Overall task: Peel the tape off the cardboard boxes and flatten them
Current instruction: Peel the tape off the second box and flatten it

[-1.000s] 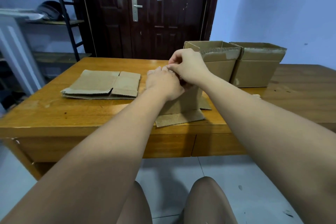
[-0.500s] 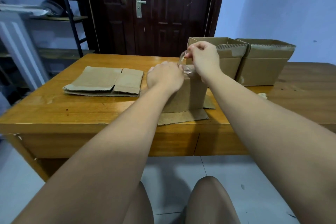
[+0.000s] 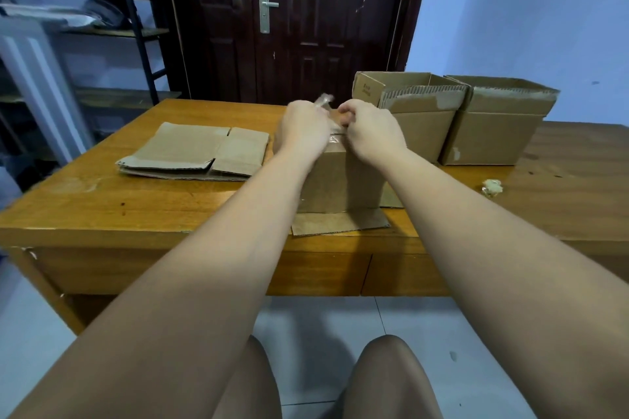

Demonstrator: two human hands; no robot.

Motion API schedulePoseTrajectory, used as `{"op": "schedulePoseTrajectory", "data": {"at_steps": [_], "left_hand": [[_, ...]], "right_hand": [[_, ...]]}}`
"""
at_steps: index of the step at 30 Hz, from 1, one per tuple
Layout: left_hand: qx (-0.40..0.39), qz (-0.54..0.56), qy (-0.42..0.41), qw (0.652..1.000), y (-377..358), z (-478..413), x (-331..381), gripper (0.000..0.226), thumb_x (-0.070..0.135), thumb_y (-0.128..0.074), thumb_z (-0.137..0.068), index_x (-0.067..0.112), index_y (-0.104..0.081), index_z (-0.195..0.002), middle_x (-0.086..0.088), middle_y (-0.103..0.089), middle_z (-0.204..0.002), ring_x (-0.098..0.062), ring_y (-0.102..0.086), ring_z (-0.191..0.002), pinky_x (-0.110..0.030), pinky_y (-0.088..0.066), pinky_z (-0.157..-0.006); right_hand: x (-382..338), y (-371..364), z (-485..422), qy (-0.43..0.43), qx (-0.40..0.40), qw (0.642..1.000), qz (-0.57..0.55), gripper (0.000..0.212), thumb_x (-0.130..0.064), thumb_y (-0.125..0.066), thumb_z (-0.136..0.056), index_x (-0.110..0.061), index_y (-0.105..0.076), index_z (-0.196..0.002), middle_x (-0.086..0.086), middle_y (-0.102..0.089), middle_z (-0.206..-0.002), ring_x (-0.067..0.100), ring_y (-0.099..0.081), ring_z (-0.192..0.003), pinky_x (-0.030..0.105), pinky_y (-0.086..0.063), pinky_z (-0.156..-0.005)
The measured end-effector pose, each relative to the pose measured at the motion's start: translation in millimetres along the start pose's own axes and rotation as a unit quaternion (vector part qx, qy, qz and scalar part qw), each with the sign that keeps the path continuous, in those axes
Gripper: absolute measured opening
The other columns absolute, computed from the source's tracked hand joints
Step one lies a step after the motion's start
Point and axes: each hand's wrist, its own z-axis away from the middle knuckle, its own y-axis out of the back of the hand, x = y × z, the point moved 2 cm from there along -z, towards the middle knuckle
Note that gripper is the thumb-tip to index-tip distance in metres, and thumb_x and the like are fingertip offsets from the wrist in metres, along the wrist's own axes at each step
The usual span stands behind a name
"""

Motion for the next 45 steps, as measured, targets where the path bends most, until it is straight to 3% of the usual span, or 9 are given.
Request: {"op": "schedulePoseTrajectory", "data": {"at_steps": [3, 8, 16, 20, 22, 29, 34, 37, 45], "left_hand": [[-0.009, 0.306, 0.111, 0.946, 17.5, 0.9, 3.0, 0.032, 0.0, -0.036, -0.097, -0.006, -0.057, -0.12, -0.02, -0.063, -0.119, -0.03, -0.062, -0.104, -0.022, -0.047, -0.072], [0.042, 0.495, 0.256, 0.829, 40.3, 5.0, -3.6, 0.027, 0.011, -0.029, -0.1, 0.009, -0.051, -0.084, -0.007, -0.057, -0.073, -0.015, -0.057, -0.062, -0.029, -0.052, -0.085], [0.069, 0.495, 0.158, 0.852, 45.9, 5.7, -9.4, 0.024, 0.004, -0.055, -0.087, 0.018, -0.047, -0.106, -0.007, -0.043, -0.115, -0.022, -0.045, -0.098, -0.042, -0.049, -0.083], [0.165, 0.126, -0.043, 0.977, 41.7, 6.9, -25.9, 0.036, 0.009, -0.053, -0.091, 0.023, -0.044, -0.123, -0.002, -0.035, -0.117, -0.018, -0.053, -0.09, -0.032, -0.053, -0.083], [0.169, -0.128, -0.177, 0.961, 30.9, 7.4, -28.8, 0.03, 0.029, -0.054, -0.094, 0.017, -0.053, -0.121, -0.007, -0.035, -0.119, -0.022, -0.047, -0.107, -0.032, -0.05, -0.086], [0.15, -0.386, -0.136, 0.9, 36.8, -1.0, -15.7, 0.043, 0.05, -0.053, -0.089, 0.011, -0.065, -0.103, -0.01, -0.038, -0.12, -0.027, -0.038, -0.112, -0.032, -0.038, -0.087], [0.018, 0.086, 0.035, 0.996, 47.8, -14.4, -45.3, 0.019, 0.027, -0.06, -0.092, 0.008, -0.063, -0.089, -0.009, -0.064, -0.1, -0.021, -0.063, -0.102, -0.032, -0.055, -0.086], [0.03, 0.32, 0.142, 0.936, 51.6, -7.8, -63.1, 0.024, 0.023, -0.051, -0.098, 0.006, -0.054, -0.115, -0.007, -0.062, -0.111, -0.014, -0.069, -0.084, -0.029, -0.058, -0.08], [0.007, 0.517, 0.241, 0.822, 42.7, 2.6, -57.5, 0.029, 0.01, -0.035, -0.103, 0.007, -0.048, -0.129, -0.01, -0.067, -0.1, -0.017, -0.066, -0.076, -0.027, -0.058, -0.071]], "right_hand": [[0.6, -1.7, -3.1, -0.016, -0.016, 1.0, 0.01, 0.029, -0.021, -0.047, -0.096, -0.021, -0.065, -0.119, 0.005, -0.067, -0.116, 0.026, -0.061, -0.103, 0.029, -0.044, -0.079], [-0.5, -6.0, -9.1, -0.047, -0.024, 0.998, 0.017, 0.027, -0.024, -0.05, -0.095, -0.019, -0.069, -0.115, 0.007, -0.068, -0.112, 0.027, -0.063, -0.101, 0.034, -0.052, -0.084], [-9.7, -9.4, -9.1, -0.085, -0.026, 0.995, 0.041, 0.028, -0.012, -0.055, -0.089, -0.017, -0.065, -0.115, 0.009, -0.066, -0.11, 0.03, -0.063, -0.1, 0.041, -0.055, -0.087], [-15.4, -11.3, -8.3, -0.071, -0.028, 0.995, 0.062, 0.03, -0.011, -0.053, -0.09, -0.016, -0.064, -0.117, 0.01, -0.066, -0.112, 0.031, -0.062, -0.101, 0.038, -0.054, -0.085], [-15.1, -10.5, -8.3, -0.07, -0.024, 0.995, 0.063, 0.03, -0.012, -0.054, -0.091, -0.017, -0.064, -0.119, 0.011, -0.065, -0.114, 0.031, -0.062, -0.103, 0.037, -0.053, -0.085], [-14.2, -10.6, -6.8, -0.071, -0.023, 0.995, 0.06, 0.029, -0.016, -0.055, -0.092, -0.017, -0.064, -0.12, 0.011, -0.066, -0.112, 0.031, -0.063, -0.101, 0.039, -0.054, -0.085], [-14.0, -9.7, -4.7, -0.065, -0.024, 0.996, 0.058, 0.029, -0.014, -0.053, -0.093, -0.016, -0.063, -0.121, 0.012, -0.065, -0.113, 0.032, -0.062, -0.101, 0.039, -0.054, -0.086], [-15.4, -8.7, -4.1, -0.058, -0.022, 0.996, 0.059, 0.027, -0.015, -0.052, -0.095, -0.015, -0.062, -0.121, 0.012, -0.065, -0.111, 0.03, -0.062, -0.1, 0.036, -0.051, -0.082], [-13.0, -8.9, -3.5, -0.058, -0.021, 0.996, 0.06, 0.028, -0.015, -0.05, -0.096, -0.016, -0.062, -0.121, 0.011, -0.065, -0.112, 0.031, -0.061, -0.1, 0.037, -0.052, -0.083]]}}
